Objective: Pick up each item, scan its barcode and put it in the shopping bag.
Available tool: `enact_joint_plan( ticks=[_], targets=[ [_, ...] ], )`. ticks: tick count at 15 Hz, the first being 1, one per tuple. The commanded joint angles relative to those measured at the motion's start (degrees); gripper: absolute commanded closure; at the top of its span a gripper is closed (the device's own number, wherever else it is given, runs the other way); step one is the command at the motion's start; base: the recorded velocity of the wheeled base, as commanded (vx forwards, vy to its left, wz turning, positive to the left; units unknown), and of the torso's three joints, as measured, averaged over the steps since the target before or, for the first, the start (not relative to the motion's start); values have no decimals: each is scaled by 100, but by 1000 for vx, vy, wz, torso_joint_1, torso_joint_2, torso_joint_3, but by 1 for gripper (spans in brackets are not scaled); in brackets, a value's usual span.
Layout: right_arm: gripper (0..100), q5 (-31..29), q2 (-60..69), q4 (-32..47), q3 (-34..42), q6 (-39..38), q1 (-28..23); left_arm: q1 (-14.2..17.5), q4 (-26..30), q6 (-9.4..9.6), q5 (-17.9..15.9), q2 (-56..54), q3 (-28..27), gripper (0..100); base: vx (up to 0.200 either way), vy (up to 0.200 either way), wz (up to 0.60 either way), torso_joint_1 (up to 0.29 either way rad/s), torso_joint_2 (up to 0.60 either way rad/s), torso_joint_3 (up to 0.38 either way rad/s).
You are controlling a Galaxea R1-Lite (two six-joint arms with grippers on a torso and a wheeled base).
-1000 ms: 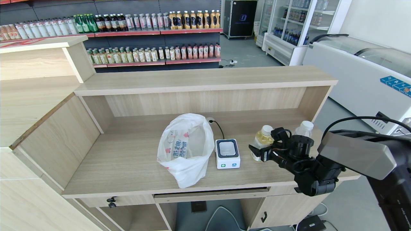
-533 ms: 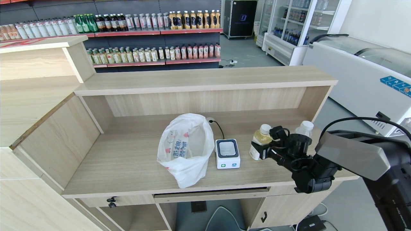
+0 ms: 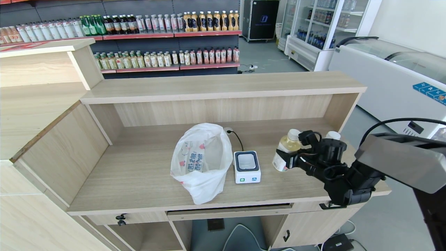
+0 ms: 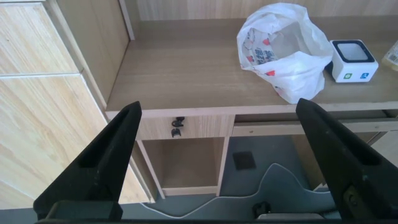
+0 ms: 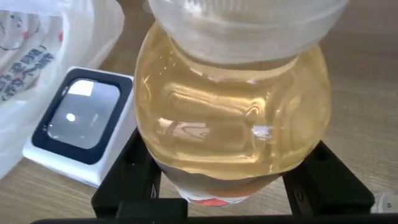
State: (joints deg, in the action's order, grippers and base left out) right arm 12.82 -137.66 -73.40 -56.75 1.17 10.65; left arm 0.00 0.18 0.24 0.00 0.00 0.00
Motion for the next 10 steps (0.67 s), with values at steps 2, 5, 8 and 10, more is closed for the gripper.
enact_joint_plan(
  ticks=[2,5,8,10],
  targets=[
    [100,669,2990,1689,779,-1189,51,0,-1,2,0,0,0,0,0,0,0,0,0,0],
    [100,1943,4520,2910,1008,-2024,16,0,-1,2,0,0,0,0,0,0,0,0,0,0],
    [100,3499,5557,3332,1808,-2306,-99,0,-1,2,0,0,0,0,0,0,0,0,0,0],
    [100,4070,6058,3350,2273,-2297,-134,0,-1,2,0,0,0,0,0,0,0,0,0,0]
  ],
)
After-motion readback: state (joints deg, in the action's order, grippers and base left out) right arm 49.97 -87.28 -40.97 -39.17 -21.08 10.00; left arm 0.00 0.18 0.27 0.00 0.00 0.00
